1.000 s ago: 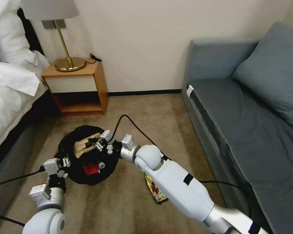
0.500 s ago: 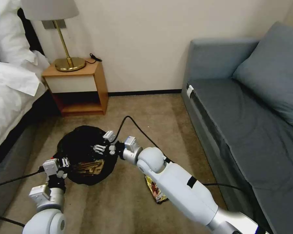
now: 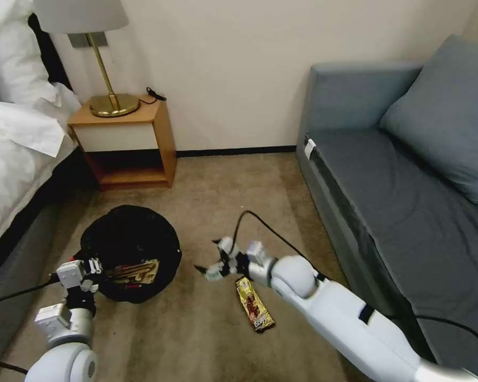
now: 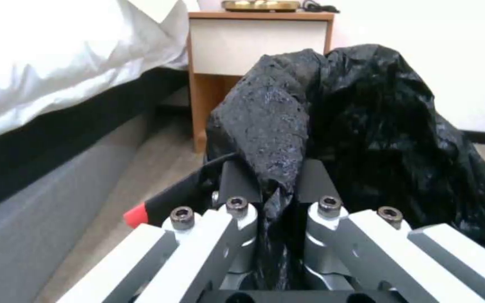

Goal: Pick up the trash bin, then pick up the garbage on the floor and place it into the trash bin.

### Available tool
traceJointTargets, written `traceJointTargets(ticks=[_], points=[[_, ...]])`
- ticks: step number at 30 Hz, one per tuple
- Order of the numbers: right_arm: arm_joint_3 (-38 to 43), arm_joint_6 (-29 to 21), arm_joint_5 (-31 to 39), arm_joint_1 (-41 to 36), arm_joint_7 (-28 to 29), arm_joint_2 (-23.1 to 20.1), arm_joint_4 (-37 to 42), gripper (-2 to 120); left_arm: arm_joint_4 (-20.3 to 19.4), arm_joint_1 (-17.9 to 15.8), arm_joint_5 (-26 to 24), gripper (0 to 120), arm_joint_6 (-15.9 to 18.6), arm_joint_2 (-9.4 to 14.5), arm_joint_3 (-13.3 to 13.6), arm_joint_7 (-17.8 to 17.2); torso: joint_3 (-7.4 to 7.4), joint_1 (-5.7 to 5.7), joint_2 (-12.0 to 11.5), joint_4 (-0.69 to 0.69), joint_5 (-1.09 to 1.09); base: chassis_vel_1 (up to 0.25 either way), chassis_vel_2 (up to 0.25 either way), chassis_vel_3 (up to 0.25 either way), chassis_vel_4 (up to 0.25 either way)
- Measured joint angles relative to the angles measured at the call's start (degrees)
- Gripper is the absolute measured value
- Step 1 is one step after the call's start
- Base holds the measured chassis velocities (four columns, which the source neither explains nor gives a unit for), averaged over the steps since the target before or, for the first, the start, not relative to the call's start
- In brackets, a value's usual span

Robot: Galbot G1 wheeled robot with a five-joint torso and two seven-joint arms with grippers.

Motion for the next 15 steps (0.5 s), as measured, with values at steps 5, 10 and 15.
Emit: traceJointTargets(ticks=[5, 10, 15], points=[[0.3, -3.76, -1.34, -1.32, 1.09, 0.09, -3.17, 100, 0.39, -0.06, 0.04, 7, 0.0, 0.07, 0.12, -0.04, 0.0, 0.0, 0.0, 0.0, -0.01, 0.0, 0.0, 0.0, 0.0], [0.84, -4.04, -3.53, -0.19, -0.47, 1.88, -9.8, 100, 0.43, 0.3, 0.14, 7, 0.0, 0.19, 0.17, -0.05, 0.0, 0.0, 0.0, 0.0, 0.0, 0.0, 0.0, 0.0, 0.0], [1.42, -2.75, -6.47, 1.83, -1.8, 4.13, -17.25, 100, 0.2, 1.06, 0.08, 7, -0.02, 0.37, -0.11, 0.24, 0.01, 0.0, 0.0, 0.01, -0.01, 0.0, 0.0, 0.0, 0.0]])
